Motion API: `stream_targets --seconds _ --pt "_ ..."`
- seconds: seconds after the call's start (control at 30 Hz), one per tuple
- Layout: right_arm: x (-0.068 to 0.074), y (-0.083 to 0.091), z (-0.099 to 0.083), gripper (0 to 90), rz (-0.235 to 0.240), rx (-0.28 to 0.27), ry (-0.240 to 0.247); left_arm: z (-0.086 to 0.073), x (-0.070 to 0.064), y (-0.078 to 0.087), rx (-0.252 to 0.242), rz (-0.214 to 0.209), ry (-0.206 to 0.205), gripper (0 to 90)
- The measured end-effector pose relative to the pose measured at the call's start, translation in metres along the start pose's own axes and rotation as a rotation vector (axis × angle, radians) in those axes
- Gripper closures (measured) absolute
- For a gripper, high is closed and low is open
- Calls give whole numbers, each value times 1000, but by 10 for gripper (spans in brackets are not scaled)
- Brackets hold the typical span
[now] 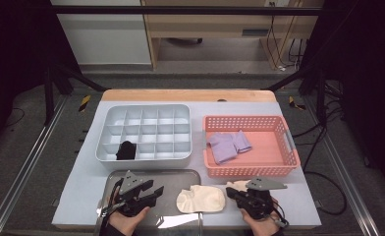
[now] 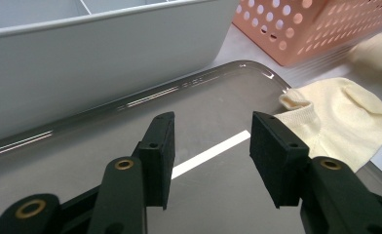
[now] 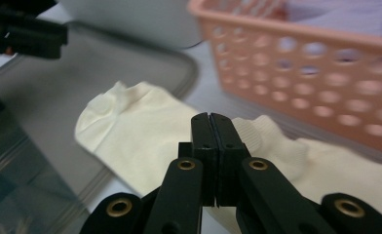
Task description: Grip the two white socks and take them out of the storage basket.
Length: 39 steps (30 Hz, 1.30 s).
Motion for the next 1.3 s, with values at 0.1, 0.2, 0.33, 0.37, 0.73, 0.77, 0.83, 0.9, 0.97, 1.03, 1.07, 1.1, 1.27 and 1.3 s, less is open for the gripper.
stream_targets --seconds 0.1,0.2,0.33,0.37,0.73,0.77,0.83,0.9,0.97,1.03,1.07,1.1,1.27,1.3 --pt "9 -15 -3 896 36 66 25 0 0 1 -1 -1 -1 513" --pt "9 -20 -6 858 39 90 30 1 0 1 -2 -5 -1 513" --pt "1 -7 -1 799 -7 26 19 5 -4 3 -6 -25 -3 514" --pt "-3 -3 1 780 -15 8 15 6 -5 4 -7 -29 -5 514" --pt "-38 26 -1 722 -136 -40 -51 39 -35 15 -41 -67 -83 514" --pt "-40 26 -2 721 -144 -37 -52 41 -39 14 -44 -70 -94 514" --pt "-44 26 -5 712 -151 -23 -62 45 -47 13 -52 -80 -106 513" --pt "-47 25 -7 711 -163 -16 -64 49 -57 8 -49 -91 -119 512" --pt "-49 26 -9 712 -175 -4 -68 51 -64 3 -46 -96 -130 512" --pt "-52 26 -12 717 -193 6 -61 54 -72 -4 -41 -102 -137 511" --pt "-52 26 -12 717 -193 6 -61 54 -72 -4 -41 -102 -137 511" --pt "-53 26 -13 719 -200 9 -61 55 -75 -7 -36 -103 -143 511" --pt "-56 25 -18 730 -207 19 -70 54 -89 -26 -25 -110 -146 508" --pt "-57 25 -19 731 -211 23 -71 54 -90 -29 -23 -111 -147 508"
Point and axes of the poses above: each handheld gripper's, and its own axes: y roughly backward along the jaws, z roughly out of its top, x roughly to its left, the point moved 6 cm from there along -y, roughly forward along the jaws, and after that the axes turned 12 degrees about x, right-handed, at the moved point
